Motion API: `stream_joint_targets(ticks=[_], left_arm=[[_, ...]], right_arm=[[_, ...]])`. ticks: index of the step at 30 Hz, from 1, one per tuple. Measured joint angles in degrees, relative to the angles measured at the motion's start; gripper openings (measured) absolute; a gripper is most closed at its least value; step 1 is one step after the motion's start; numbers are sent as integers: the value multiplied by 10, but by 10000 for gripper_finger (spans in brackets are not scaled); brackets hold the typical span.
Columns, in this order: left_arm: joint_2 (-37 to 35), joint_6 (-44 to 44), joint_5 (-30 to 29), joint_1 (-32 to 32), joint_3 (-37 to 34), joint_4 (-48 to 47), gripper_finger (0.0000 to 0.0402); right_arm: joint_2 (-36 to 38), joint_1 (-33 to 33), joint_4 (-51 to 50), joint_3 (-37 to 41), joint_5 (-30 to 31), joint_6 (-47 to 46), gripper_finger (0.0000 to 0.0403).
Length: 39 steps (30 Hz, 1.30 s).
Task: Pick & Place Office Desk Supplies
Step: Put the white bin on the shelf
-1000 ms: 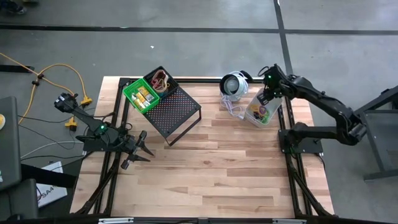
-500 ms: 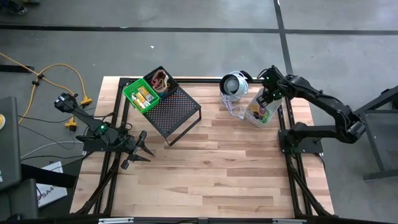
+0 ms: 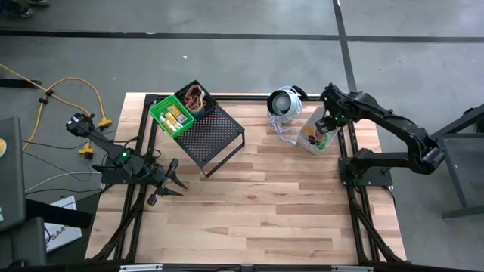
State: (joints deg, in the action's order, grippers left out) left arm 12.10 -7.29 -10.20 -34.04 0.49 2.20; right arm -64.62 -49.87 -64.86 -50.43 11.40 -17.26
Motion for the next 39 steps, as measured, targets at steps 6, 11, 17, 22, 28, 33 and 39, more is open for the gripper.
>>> stream_joint_targets(ticks=[6,11,17,22,28,33,39], left_arm=[[0,0,0,0,0,0,128],[0,0,0,0,0,0,128],[0,0,0,0,0,0,128],[0,0,0,0,0,0,128],[0,0,1,0,0,0,128],[0,0,3,0,0,0,128],[0,0,3,0,0,0,128]], right_arm=[[0,0,-7,0,-15,-12,128],[0,0,-10,0,-30,-27,128],[0,0,-25,0,-45,-57,128],[0,0,-58,0,-46,-113,128],[0,0,-85,0,-76,-135,128],[0,18,-82,10,-73,-235,128],[0,45,-83,55,-71,-445,128]])
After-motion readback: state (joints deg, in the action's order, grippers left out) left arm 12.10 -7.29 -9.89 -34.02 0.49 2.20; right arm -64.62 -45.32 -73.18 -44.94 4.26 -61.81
